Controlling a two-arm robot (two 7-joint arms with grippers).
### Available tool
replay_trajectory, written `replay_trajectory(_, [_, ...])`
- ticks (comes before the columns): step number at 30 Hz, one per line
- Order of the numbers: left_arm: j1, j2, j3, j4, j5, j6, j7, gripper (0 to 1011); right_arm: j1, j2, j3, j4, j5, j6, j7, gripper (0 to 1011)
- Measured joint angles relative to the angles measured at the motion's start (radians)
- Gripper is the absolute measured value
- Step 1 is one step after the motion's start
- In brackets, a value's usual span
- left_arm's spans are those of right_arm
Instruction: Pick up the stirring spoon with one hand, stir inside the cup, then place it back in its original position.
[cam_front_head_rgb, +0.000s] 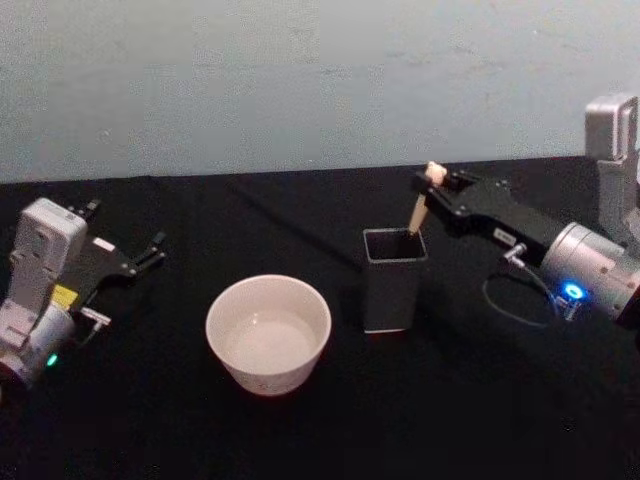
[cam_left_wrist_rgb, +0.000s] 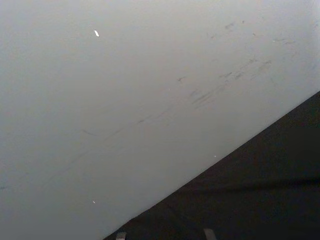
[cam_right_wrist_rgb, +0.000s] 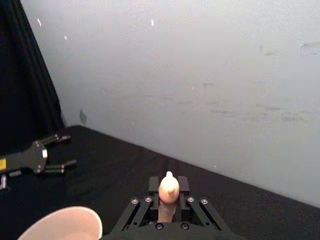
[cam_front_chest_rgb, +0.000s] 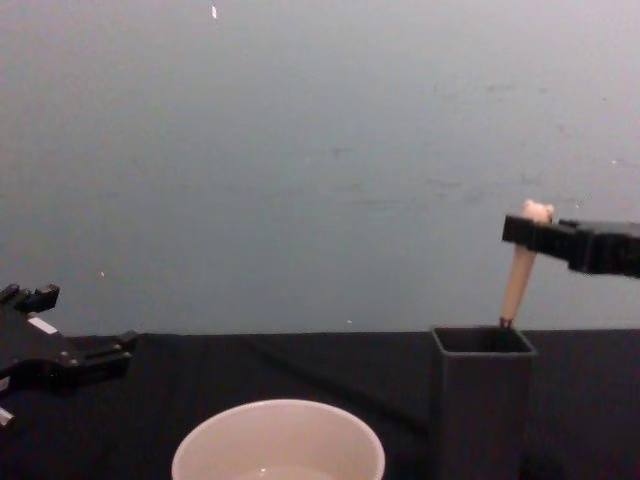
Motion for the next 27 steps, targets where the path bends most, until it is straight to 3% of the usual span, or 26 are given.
replay_trajectory(9, [0.000,0.000,0.000,0.000,0.000,0.000,0.000,1001,0.006,0.009,0.022,-0.043,0.062,0.010,-0.023,214])
replay_trajectory(27, [0.000,0.000,0.000,0.000,0.000,0.000,0.000,1001,0.018,0.017,0.034,-0.091,0.134,-0.002,-0.054,214])
